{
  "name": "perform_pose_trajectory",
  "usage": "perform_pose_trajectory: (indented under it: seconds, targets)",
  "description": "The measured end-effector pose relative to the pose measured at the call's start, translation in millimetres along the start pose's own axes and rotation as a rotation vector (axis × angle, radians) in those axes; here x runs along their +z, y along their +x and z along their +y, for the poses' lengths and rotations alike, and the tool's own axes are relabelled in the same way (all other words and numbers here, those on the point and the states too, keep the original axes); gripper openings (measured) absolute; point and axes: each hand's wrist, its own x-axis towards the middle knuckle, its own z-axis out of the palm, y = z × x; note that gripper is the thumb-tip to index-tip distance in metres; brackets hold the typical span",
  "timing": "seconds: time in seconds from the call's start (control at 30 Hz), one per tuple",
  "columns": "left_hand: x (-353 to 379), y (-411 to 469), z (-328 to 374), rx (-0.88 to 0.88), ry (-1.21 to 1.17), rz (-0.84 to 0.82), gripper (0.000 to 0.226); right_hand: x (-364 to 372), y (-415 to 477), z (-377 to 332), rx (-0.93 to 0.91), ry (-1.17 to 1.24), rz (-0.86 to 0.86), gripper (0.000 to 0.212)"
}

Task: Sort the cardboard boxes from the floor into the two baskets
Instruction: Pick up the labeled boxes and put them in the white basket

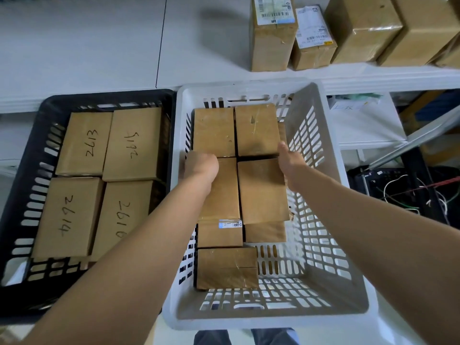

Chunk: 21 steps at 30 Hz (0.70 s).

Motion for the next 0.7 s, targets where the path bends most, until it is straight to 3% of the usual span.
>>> perform_pose_trajectory:
  seconds: [0.23,0.43,0.5,0.57,0.6,0.7]
  targets:
    - [4,-28,-29,-0.109,0.172,-0.097,0.032,4,-34,23,0.213,-0.048,-0.077,0.069]
    - [3,-28,-37,0.004,0.201,-0.109,0.036,6,-38,23,0.083,-0.013,-0.117,0.046]
    - [5,-32,-45,0.056,0.24,-0.132,0.045,5,-42,26,0.088,-0.028,-0.117,0.045]
    - [10,-40,-52,0.121,0.228,-0.173,0.035,2,-47,30,0.127,-0.001,-0.095,0.048]
    - [13,-47,-52,0.119,0.212,-0.202,0.02,0,-50,32,0.126,0.001,-0.085,0.049]
    - [21,-56,-52,0.012,0.102,-0.277,0.027,-5,-56,38,0.123,-0.057,-0.084,0.049]
